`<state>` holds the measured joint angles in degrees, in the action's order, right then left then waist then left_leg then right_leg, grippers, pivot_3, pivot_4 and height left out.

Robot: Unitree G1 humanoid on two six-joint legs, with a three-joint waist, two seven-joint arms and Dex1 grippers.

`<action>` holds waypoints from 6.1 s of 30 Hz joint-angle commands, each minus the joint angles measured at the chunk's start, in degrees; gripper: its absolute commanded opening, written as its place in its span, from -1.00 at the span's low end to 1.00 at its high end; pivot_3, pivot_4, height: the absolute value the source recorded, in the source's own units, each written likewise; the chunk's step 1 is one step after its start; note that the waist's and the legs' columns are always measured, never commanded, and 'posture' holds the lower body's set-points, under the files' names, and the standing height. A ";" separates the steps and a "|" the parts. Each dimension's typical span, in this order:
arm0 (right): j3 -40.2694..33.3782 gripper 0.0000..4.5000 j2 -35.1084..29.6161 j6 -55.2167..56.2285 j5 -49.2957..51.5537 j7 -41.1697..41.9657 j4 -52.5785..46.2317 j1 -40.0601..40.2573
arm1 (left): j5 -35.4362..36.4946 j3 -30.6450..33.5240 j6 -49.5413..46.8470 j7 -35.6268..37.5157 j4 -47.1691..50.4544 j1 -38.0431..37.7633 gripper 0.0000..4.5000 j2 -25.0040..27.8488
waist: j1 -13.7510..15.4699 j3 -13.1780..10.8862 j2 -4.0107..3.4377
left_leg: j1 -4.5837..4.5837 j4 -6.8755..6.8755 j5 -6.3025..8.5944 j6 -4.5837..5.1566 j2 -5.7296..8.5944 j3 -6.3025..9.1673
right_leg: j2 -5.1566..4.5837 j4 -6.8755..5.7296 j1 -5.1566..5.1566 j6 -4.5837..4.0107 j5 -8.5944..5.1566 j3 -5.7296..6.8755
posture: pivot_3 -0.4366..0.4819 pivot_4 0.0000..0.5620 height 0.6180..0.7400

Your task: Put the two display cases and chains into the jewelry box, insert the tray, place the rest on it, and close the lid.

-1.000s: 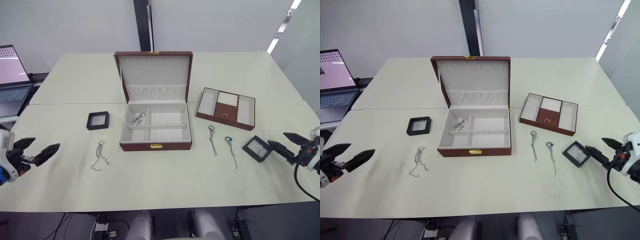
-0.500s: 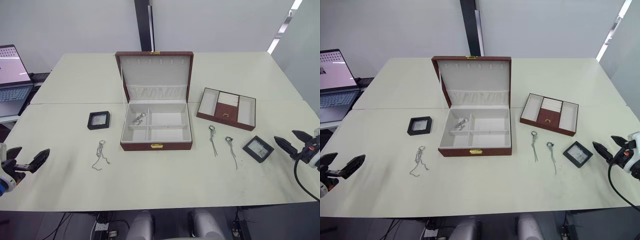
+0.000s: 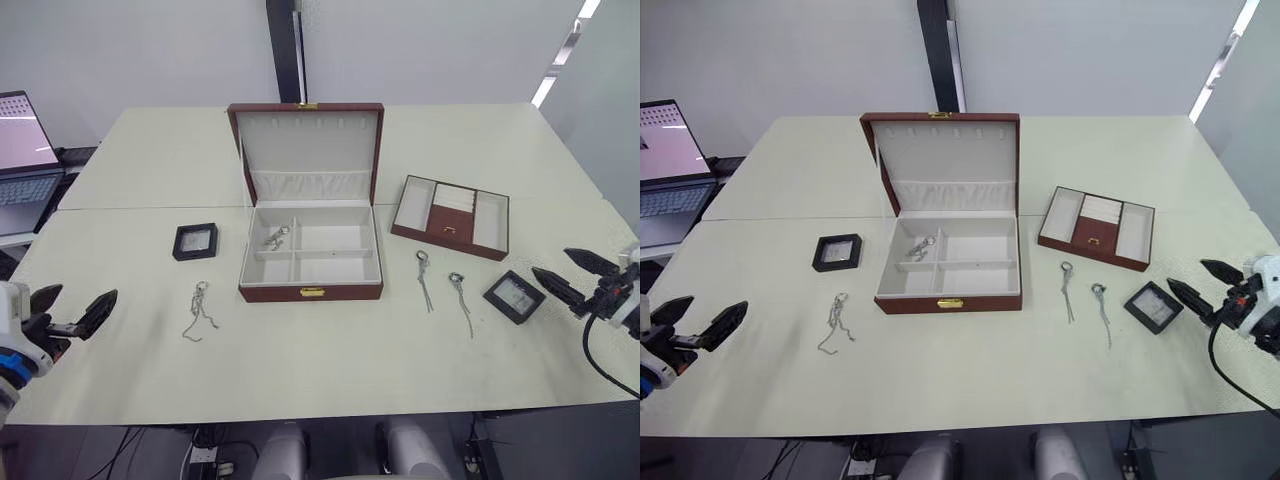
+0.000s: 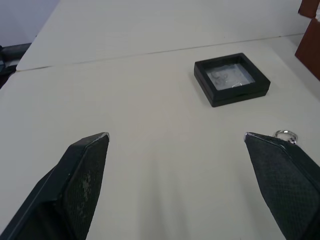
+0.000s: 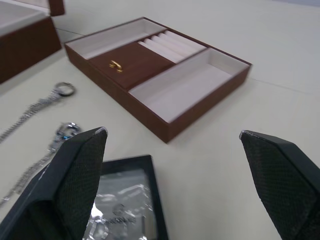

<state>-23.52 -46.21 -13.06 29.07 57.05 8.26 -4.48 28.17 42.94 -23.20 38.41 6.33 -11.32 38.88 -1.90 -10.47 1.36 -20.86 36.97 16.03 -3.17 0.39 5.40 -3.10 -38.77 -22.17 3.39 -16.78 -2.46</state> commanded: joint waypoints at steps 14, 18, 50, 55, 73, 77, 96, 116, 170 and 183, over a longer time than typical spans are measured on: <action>18.65 1.00 2.92 -11.67 7.74 4.45 -30.71 -5.33 | -2.35 -12.56 2.87 -10.00 11.66 -1.38 0.99 -13.56 | 0.22 0.02 0.04 | -0.04 0.02 0.00 0.00 0.01 0.11 | -0.05 0.04 0.02 0.01 0.00 0.07 | -0.05 -0.47 1.00; 22.51 1.00 4.13 -10.55 5.64 5.15 -29.52 -7.78 | -5.22 -16.91 3.75 -16.16 14.05 -1.15 0.99 -19.30 | 0.23 0.05 0.08 | -0.04 0.05 0.00 -0.01 0.04 0.15 | -0.03 0.05 0.06 0.01 0.01 0.12 | -0.05 -0.47 1.00; 25.12 1.00 5.79 -11.56 4.15 5.50 -29.99 -8.86 | -17.42 -27.91 3.50 -31.49 7.78 2.22 0.50 -27.20 | 0.36 0.09 0.04 | 0.01 0.05 0.00 -0.01 0.17 0.13 | 0.01 0.05 0.10 0.01 0.01 0.13 | -0.05 -0.47 1.00; 25.06 1.00 5.88 -11.00 3.81 5.72 -29.14 -9.06 | -16.58 -27.49 3.35 -31.24 6.90 2.80 -0.15 -27.33 | 0.22 0.11 0.01 | 0.03 0.03 0.00 -0.01 0.16 0.13 | 0.04 0.04 0.10 0.01 0.01 0.13 | -0.05 -0.47 1.00; 24.63 1.00 5.94 -9.39 3.45 5.94 -26.97 -9.25 | -12.05 -24.63 3.87 -32.43 7.61 2.80 -0.96 -30.21 | 0.22 0.12 -0.01 | 0.03 0.03 0.00 -0.01 0.16 0.12 | 0.03 0.05 0.10 0.01 0.01 0.11 | -0.05 -0.47 1.00; 24.16 1.00 5.90 -9.03 3.67 5.82 -26.59 -9.42 | -10.02 -23.51 5.52 -32.41 10.75 3.41 -0.96 -31.20 | 0.21 0.11 0.00 | 0.02 0.03 0.00 -0.01 0.15 0.12 | 0.03 0.06 0.10 0.01 0.01 0.12 | -0.05 -0.47 1.00; 24.38 1.00 6.78 -7.83 3.02 5.90 -24.72 -10.14 | -6.37 -24.92 5.37 -32.05 18.08 4.74 -0.96 -31.08 | 0.32 0.05 0.10 | -0.02 0.04 0.00 -0.01 0.17 0.14 | 0.04 0.08 0.09 0.01 0.01 0.14 | -0.05 -0.47 1.00; 24.54 1.00 6.90 -8.91 3.27 4.81 -25.77 -10.31 | -9.46 -25.99 1.09 -31.48 12.00 5.81 -0.96 -27.16 | 0.29 0.05 0.10 | -0.03 0.04 0.00 -0.01 0.17 0.16 | 0.03 0.09 0.09 0.01 0.01 0.15 | -0.05 -0.47 1.00; 24.80 1.00 7.88 -10.58 2.90 3.90 -25.64 -11.83 | -12.84 -26.27 -17.87 -35.43 10.94 6.11 0.99 -23.26 | 0.06 0.34 -0.38 | 0.06 0.01 0.00 -0.01 0.17 0.13 | 0.04 0.07 0.11 0.01 0.01 0.11 | -0.05 -0.47 1.00; 24.39 1.00 7.54 -11.14 3.09 3.99 -26.16 -11.71 | -13.19 -26.47 -15.22 -34.25 8.74 3.36 0.61 -23.22 | -0.02 0.48 -0.60 | 0.08 0.00 0.00 -0.01 0.16 0.10 | 0.04 0.08 0.11 0.02 0.01 0.07 | -0.05 -0.47 1.00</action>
<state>1.93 -38.31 -24.27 31.54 60.95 -16.07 -15.84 16.35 16.02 -36.71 4.55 19.54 -5.22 15.63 -1.92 -9.99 0.75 -20.79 36.97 16.03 -3.18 0.56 5.49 -3.06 -38.69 -22.06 3.41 -16.77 -2.39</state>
